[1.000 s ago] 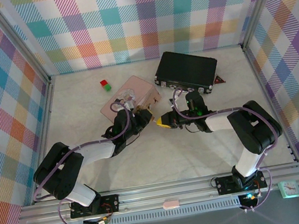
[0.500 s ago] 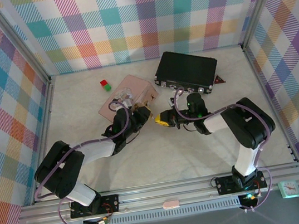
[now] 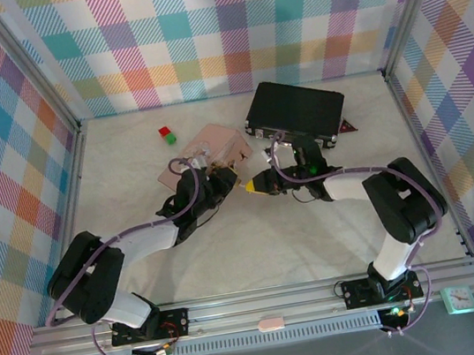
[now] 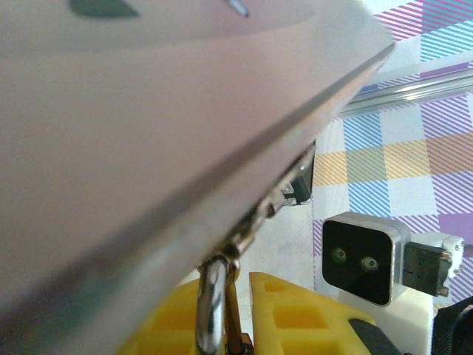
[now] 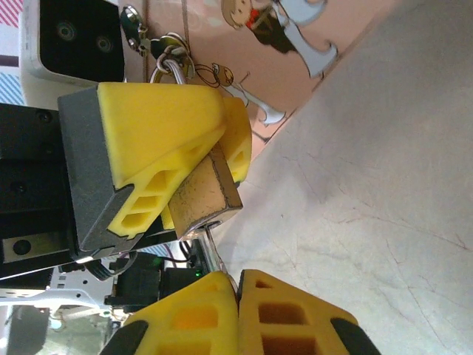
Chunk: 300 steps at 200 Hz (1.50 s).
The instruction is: Unlock a padlock with a key
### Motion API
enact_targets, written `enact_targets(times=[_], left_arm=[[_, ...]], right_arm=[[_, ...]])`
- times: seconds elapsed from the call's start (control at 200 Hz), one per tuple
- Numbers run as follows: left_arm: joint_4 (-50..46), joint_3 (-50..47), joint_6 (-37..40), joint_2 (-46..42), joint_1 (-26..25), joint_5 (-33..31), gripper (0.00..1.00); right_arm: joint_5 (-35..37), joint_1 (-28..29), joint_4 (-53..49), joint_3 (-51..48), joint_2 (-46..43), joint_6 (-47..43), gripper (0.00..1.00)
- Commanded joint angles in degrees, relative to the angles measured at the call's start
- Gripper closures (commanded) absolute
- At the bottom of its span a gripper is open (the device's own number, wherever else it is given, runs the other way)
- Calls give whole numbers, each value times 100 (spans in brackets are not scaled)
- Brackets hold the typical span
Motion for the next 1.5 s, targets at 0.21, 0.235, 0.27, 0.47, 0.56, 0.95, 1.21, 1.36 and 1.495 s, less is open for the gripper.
enact_targets(times=[0.21, 0.235, 0.27, 0.47, 0.56, 0.95, 1.21, 1.36, 1.495], left_arm=[[234, 143, 2, -193, -186, 649, 100], [261, 136, -11, -173, -190, 641, 100], [314, 123, -26, -154, -188, 625, 100], [476, 19, -63, -49, -199, 524, 100], [617, -35, -99, 28, -198, 519, 100], [783, 53, -169, 202, -275, 670, 100], [1097, 75, -221, 290, -364, 894, 100], [1400, 61, -456, 397, -387, 1049, 100], [1639, 77, -615, 476, -394, 1200, 100]], right_arm=[[616, 27, 1379, -129, 153, 1545, 100], [635, 30, 1616, -199, 191, 1803, 100], [702, 28, 1874, -291, 215, 2142, 100], [1053, 39, 2450, -674, 178, 3293, 100], [1156, 48, 2689, -791, 154, 3636, 100], [1189, 116, 2831, -547, 339, 3994, 100], [1131, 118, 2938, -285, 651, 4052, 100], [1161, 119, 2707, -78, 751, 3574, 100], [1115, 114, 2608, 77, 860, 3096, 100]])
